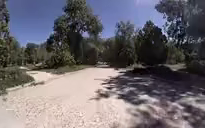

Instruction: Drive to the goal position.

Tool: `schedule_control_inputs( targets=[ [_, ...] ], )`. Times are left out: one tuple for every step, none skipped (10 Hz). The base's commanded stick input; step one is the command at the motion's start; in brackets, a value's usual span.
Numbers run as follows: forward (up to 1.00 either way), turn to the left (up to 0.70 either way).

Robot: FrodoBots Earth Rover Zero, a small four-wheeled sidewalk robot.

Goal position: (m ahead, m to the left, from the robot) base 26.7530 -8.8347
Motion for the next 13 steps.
schedule_control_inputs(
  targets=[
    [0.70,0.01],
    [0.70,0.01],
    [0.70,0.07],
    [0.70,0.19],
    [0.70,0.24],
    [0.70,0.12],
    [0.70,0.01],
    [0.70,0.01],
    [0.70,0.01],
    [0.70,0.01],
    [0.70,0.01],
    [0.70,0.01],
    [0.70,0.01]
  ],
)
